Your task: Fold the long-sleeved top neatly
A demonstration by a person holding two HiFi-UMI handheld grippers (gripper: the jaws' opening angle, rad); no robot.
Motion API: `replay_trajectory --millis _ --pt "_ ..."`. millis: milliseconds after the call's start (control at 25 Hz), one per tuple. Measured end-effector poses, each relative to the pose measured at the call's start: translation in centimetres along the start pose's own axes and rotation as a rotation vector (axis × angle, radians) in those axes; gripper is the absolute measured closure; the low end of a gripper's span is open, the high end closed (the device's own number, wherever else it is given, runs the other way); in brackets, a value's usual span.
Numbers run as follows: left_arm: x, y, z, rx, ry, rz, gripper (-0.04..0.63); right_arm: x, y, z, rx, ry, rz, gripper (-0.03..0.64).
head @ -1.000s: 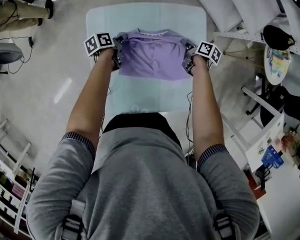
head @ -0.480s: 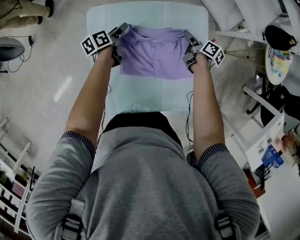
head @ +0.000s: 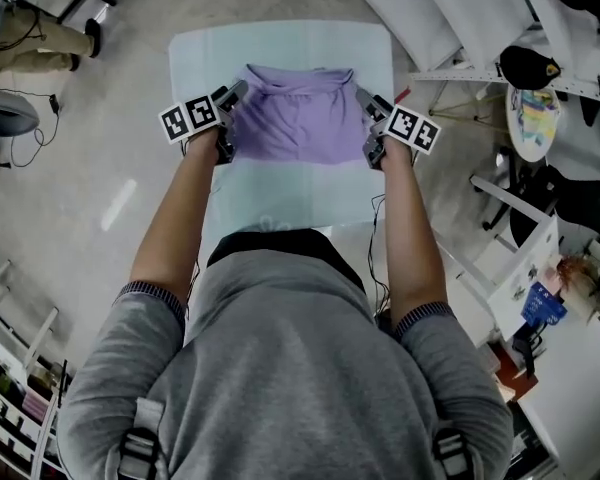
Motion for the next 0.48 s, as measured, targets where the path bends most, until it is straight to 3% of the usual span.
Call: replay_trajectory --millis 160,480 --pt "-0.8 2.8 -0.8 -0.024 -0.051 0.144 0.305 -1.7 -0.4 -2.9 -0.065 -0.032 -0.093 0.325" --pt "-3.0 9.3 1.5 -0.060 -0.230 0.618 0.305 -6.1 1.7 -5.2 -0.136 -0.083 -0.134 0.321"
Point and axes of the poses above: the fingertips, and each gripper's own axes: z forward along the fingers, y to its right, x out of its top, the point moved 7 cm from there along -z, backward along the fingers, and after that the axes turned 4 degrees about -y, right-handed, at the moved point
